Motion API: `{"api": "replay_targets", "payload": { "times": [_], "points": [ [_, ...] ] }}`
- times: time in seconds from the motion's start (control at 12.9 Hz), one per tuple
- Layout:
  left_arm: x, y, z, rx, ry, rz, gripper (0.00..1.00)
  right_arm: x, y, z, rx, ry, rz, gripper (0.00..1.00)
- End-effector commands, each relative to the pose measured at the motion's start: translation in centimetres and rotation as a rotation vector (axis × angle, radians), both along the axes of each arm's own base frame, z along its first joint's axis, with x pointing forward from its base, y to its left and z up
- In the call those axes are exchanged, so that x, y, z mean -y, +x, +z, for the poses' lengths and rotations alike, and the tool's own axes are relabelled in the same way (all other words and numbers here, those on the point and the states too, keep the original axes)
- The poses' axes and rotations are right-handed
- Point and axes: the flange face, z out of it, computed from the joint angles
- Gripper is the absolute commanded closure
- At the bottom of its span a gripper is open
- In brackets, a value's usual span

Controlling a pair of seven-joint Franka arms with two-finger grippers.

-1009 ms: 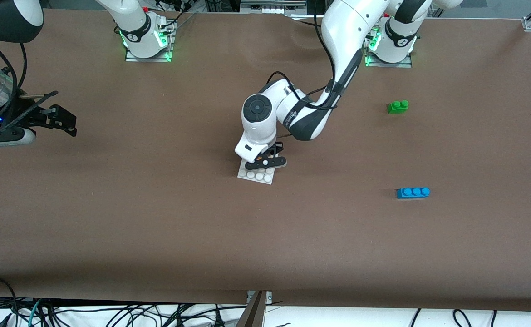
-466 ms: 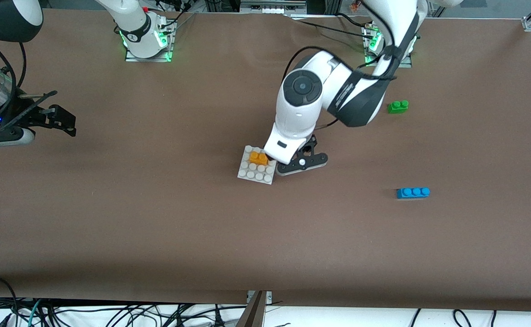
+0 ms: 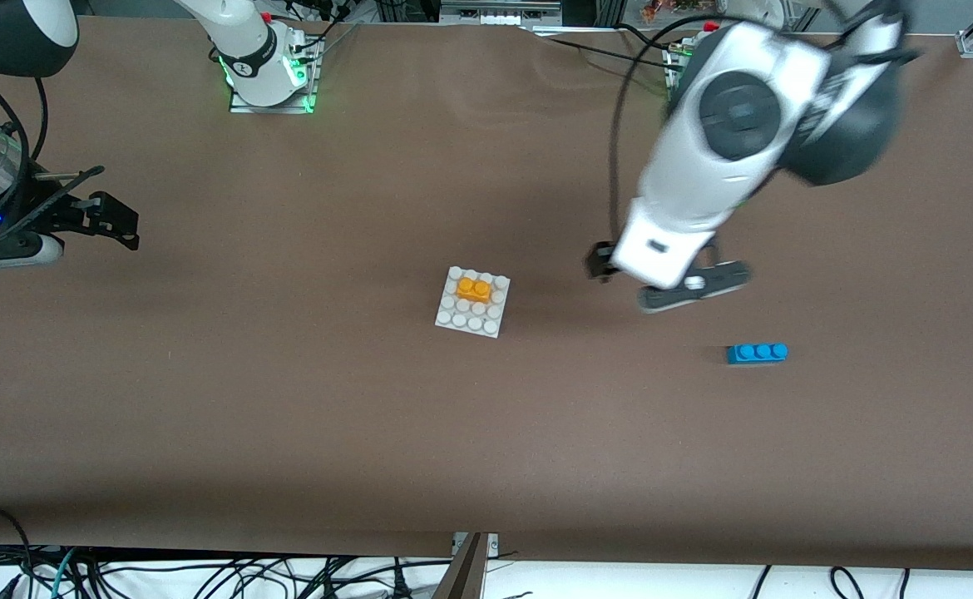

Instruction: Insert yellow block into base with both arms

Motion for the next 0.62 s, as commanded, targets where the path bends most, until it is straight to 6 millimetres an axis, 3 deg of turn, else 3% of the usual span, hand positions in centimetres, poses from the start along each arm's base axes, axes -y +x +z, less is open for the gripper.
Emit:
{"api": "replay_targets", "payload": {
  "times": [0.0, 0.16, 0.31, 0.39, 0.54],
  "points": [
    [-7.9, -0.1, 2.0, -0.048, -0.019, 0.085, 0.0, 0.2, 0.1, 0.5, 0.004, 0.003, 0.011, 0.0],
    [-16.2, 1.4, 2.8, -0.067, -0.102, 0.213, 0.0, 0.2, 0.1, 0.5, 0.004, 0.003, 0.011, 0.0],
    [-23.0, 1.8, 2.8, -0.061, -0.12, 0.097, 0.0, 0.2, 0.1, 0.5, 0.004, 0.003, 0.009, 0.0],
    [-25.9, 1.7, 2.6, -0.064, -0.129, 0.066, 0.0, 0.2, 0.1, 0.5, 0.004, 0.003, 0.009, 0.0],
    [-28.4, 1.4, 2.6, -0.063, -0.133, 0.055, 0.0, 0.2, 0.1, 0.5, 0.004, 0.003, 0.009, 0.0]
  ]
}}
